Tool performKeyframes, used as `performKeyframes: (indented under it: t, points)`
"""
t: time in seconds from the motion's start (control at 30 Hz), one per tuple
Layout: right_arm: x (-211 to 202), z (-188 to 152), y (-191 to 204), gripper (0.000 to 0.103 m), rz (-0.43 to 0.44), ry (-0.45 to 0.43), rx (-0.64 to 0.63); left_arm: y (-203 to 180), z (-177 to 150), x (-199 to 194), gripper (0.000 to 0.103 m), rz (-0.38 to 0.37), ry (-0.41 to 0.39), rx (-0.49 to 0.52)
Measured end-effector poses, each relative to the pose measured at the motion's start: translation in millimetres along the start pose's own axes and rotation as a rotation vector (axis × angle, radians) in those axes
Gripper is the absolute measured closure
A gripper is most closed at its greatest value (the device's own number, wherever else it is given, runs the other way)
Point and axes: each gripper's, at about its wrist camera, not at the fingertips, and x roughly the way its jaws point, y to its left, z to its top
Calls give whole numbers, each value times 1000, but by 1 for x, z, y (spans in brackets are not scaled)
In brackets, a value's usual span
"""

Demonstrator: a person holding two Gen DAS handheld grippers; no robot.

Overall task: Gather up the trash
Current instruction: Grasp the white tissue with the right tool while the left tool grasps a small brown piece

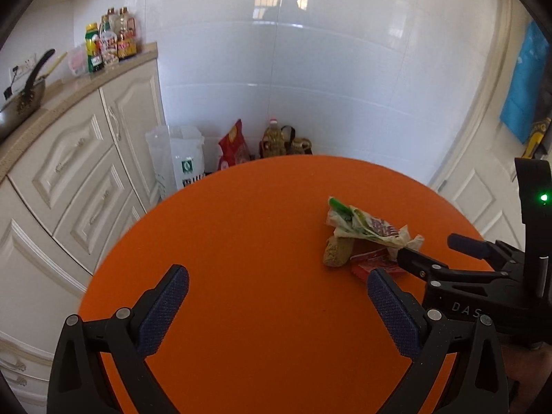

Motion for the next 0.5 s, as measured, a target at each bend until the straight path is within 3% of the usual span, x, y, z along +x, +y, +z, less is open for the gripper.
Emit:
performKeyframes:
  t: [0.07,0.17,0.2,0.23,0.43,0.5]
  points:
    - [7,3,0,18,17,-1,0,-2,10,16,1,-6,12,-1]
    - [16,2,4,47,40,19,-29,-5,28,43,1,-15,28,3]
    - [15,0,6,63,23,6,-38,-8,34,50,1,-23,32,10]
    - [14,-1,5,70,17,4,-41,-13,42,58,1,-26,33,17]
    - [5,-5,-18,70,43,-12,31,-45,72,105,3,-15,50,90]
    - [-2,-5,-22,70,41,-24,40,-51,79,123,11,-15,64,100]
